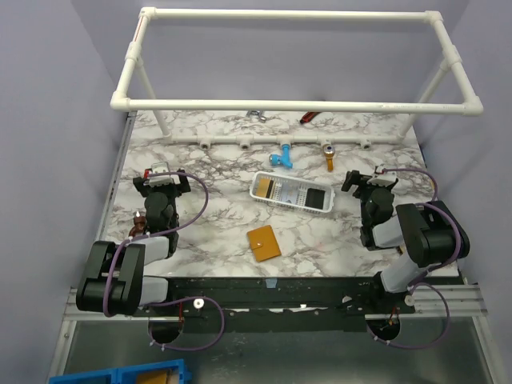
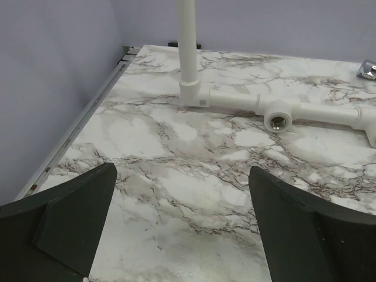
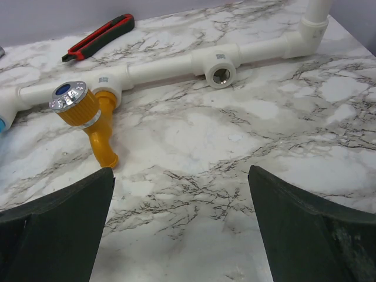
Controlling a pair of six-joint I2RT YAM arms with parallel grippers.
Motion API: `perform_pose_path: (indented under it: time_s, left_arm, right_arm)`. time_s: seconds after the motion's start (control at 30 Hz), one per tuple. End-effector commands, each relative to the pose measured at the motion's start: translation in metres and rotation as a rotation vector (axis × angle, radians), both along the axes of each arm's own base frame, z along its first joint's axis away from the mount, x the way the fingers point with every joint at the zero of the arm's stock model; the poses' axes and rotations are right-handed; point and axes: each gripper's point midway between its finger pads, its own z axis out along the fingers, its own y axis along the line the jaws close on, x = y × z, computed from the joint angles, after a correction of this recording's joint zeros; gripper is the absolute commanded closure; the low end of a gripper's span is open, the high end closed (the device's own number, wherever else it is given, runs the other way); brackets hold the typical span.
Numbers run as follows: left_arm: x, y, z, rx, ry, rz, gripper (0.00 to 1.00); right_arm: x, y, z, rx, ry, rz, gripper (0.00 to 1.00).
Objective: Put the credit cards into the card holder
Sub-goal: Open the card holder at the center of the board.
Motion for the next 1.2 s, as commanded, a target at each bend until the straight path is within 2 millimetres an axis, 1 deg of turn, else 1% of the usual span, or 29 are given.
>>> perform_pose_path:
  time_s: [0.0, 0.1, 0.17, 0.2, 0.3, 0.33, 0.37, 0.4, 0.43, 0.5, 0.53, 0.57, 0.6, 0.63, 0.67, 0.7, 0.73, 0.77, 0.83, 0.9, 0.93, 0.97, 1.0, 1.03, 1.1, 1.17]
  left_arm:
    - [0.001, -0.004, 0.005, 0.003, -0.02, -0.027, 0.02]
    - [0.003, -0.011, 0.005, 0.019, -0.015, -0.07, 0.02]
    - [0.005, -0.02, 0.003, 0.029, 0.004, -0.152, 0.02]
    - [0.007, -0.02, 0.002, 0.026, 0.012, -0.166, 0.02]
    - [0.006, -0.03, 0.009, 0.043, 0.004, -0.232, 0.02]
    - [0.007, -0.032, 0.009, 0.066, 0.026, -0.247, 0.02]
    - [0.008, -0.036, 0.012, 0.073, 0.052, -0.272, 0.02]
    - [0.009, -0.038, 0.015, 0.076, 0.077, -0.288, 0.02]
    - [0.01, -0.04, 0.021, 0.078, 0.097, -0.299, 0.02]
    - [0.01, -0.043, 0.032, 0.092, 0.13, -0.323, 0.02]
    - [0.009, -0.047, 0.037, 0.097, 0.142, -0.344, 0.02]
    - [0.008, -0.05, 0.039, 0.097, 0.167, -0.367, 0.02]
    - [0.008, -0.052, 0.04, 0.09, 0.199, -0.379, 0.02]
    - [0.007, -0.055, 0.039, 0.073, 0.252, -0.397, 0.02]
    - [0.005, -0.058, 0.034, 0.052, 0.311, -0.414, 0.02]
    - [0.004, -0.064, 0.037, 0.044, 0.342, -0.449, 0.02]
    - [0.001, -0.069, 0.038, 0.033, 0.373, -0.471, 0.02]
    - [-0.003, -0.074, 0.041, 0.017, 0.404, -0.495, 0.02]
    - [-0.016, -0.088, 0.042, 0.006, 0.46, -0.56, 0.02]
    - [-0.03, -0.103, 0.04, 0.036, 0.488, -0.628, 0.02]
    - [-0.039, -0.112, 0.035, 0.072, 0.52, -0.677, 0.02]
    - [-0.045, -0.119, 0.03, 0.096, 0.551, -0.712, 0.02]
    - [-0.053, -0.127, 0.023, 0.112, 0.584, -0.747, 0.02]
    - [-0.059, -0.133, 0.016, 0.122, 0.614, -0.778, 0.02]
    - [-0.069, -0.147, 0.008, 0.132, 0.647, -0.835, 0.02]
    - [-0.08, -0.161, 0.005, 0.122, 0.668, -0.905, 0.02]
  right_arm:
    - [0.0, 0.002, -0.005, 0.004, 0.017, 0.01, 0.0]
    - [-0.001, 0.001, -0.004, 0.001, 0.012, 0.007, 0.0]
    - [-0.002, -0.008, 0.001, 0.011, -0.001, -0.049, 0.0]
    - [-0.003, -0.009, 0.001, 0.02, 0.015, -0.056, 0.0]
    - [-0.002, -0.01, 0.015, 0.015, 0.023, -0.069, 0.0]
    - [-0.003, -0.014, 0.021, 0.032, 0.025, -0.099, 0.0]
    - [-0.004, -0.018, 0.021, 0.067, 0.055, -0.136, 0.0]
    - [-0.006, -0.021, 0.025, 0.116, 0.069, -0.169, 0.0]
    - [-0.005, -0.019, 0.026, 0.163, 0.094, -0.181, 0.0]
    - [-0.002, -0.008, 0.036, 0.206, 0.117, -0.132, 0.0]
    - [0.001, -0.003, 0.042, 0.268, 0.119, -0.126, 0.0]
    - [0.002, 0.0, 0.04, 0.363, 0.15, -0.155, 0.0]
    - [0.0, 0.005, 0.033, 0.468, 0.209, -0.19, 0.0]
    - [0.002, 0.022, 0.032, 0.515, 0.265, -0.108, 0.0]
    - [0.005, 0.044, 0.037, 0.51, 0.318, 0.021, 0.0]
    - [0.002, 0.066, 0.04, 0.547, 0.361, 0.136, 0.0]
    - [-0.004, 0.081, 0.043, 0.584, 0.366, 0.214, 0.0]
    - [-0.012, 0.096, 0.052, 0.619, 0.345, 0.314, 0.0]
    - [-0.028, 0.108, 0.059, 0.671, 0.339, 0.376, 0.0]
    - [-0.04, 0.118, 0.055, 0.643, 0.421, 0.41, 0.0]
    - [-0.047, 0.126, 0.054, 0.593, 0.456, 0.43, 0.0]
    - [-0.055, 0.132, 0.052, 0.544, 0.495, 0.414, 0.0]
    - [-0.06, 0.138, 0.056, 0.496, 0.49, 0.421, 0.0]
    - [-0.069, 0.143, 0.053, 0.456, 0.523, 0.414, 0.0]
    - [-0.079, 0.152, 0.063, 0.415, 0.507, 0.419, 0.0]
    - [-0.086, 0.166, 0.079, 0.446, 0.475, 0.492, 0.0]
